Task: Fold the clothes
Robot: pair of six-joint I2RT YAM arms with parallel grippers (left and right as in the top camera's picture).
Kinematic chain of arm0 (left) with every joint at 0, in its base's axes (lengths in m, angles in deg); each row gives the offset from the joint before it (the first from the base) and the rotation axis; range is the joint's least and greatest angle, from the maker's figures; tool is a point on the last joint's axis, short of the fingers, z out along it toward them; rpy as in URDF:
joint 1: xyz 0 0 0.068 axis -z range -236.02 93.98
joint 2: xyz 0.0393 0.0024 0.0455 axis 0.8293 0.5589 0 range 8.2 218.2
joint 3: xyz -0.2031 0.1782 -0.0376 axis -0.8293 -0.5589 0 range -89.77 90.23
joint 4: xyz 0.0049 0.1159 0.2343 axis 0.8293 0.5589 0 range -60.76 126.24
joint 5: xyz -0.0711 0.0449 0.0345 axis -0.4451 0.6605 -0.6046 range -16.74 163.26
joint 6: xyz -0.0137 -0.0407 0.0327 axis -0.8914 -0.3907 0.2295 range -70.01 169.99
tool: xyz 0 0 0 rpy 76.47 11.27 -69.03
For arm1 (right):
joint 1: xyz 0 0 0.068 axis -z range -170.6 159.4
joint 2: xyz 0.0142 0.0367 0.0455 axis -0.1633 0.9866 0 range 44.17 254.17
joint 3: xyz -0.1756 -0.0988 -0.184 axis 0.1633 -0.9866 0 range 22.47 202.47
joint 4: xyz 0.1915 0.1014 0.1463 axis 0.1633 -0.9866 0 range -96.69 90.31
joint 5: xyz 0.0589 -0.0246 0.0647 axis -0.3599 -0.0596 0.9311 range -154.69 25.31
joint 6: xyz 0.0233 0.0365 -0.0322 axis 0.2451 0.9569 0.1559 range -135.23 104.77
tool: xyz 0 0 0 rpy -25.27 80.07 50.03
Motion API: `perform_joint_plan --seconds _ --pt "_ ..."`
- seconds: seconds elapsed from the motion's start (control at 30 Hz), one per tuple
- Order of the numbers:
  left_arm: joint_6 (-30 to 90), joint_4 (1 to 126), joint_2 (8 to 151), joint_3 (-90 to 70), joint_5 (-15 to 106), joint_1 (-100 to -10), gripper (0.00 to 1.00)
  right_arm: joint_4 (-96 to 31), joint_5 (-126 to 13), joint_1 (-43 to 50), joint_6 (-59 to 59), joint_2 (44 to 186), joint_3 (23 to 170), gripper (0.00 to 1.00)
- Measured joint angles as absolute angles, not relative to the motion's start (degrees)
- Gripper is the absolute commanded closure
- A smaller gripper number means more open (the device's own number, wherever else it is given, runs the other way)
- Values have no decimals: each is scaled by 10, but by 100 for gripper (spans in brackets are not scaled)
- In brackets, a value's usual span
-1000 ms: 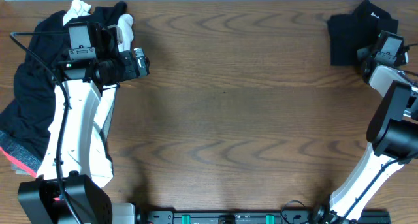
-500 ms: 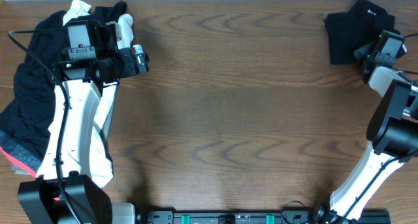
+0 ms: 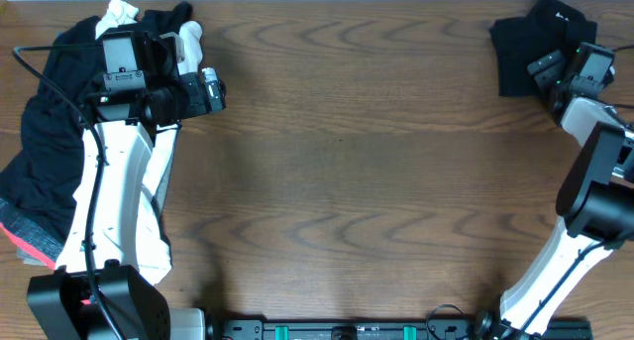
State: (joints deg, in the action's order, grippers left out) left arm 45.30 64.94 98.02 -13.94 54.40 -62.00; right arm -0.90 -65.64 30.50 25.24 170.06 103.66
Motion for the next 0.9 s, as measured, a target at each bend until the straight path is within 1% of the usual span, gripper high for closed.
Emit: perform_joint_plan --seconds 0.23,0.47,0.6,0.7,0.8,0.9 --pt "453 649 980 -139 544 -620 2 -112 -668 306 243 1628 1022 1" --pt "453 650 980 -139 544 -620 2 -183 -660 306 218 1477 1022 1" --pt "453 650 980 -139 544 -620 2 -209 -584 306 142 1403 1022 1" --pt "453 650 980 -139 544 -620 2 -218 -485 305 54 1357 1022 1" --pt "453 650 980 -139 544 -620 2 -259 -391 297 -39 1308 1022 1" --pt "453 650 980 -139 544 -620 2 -306 -346 272 -103 1267 1022 1"
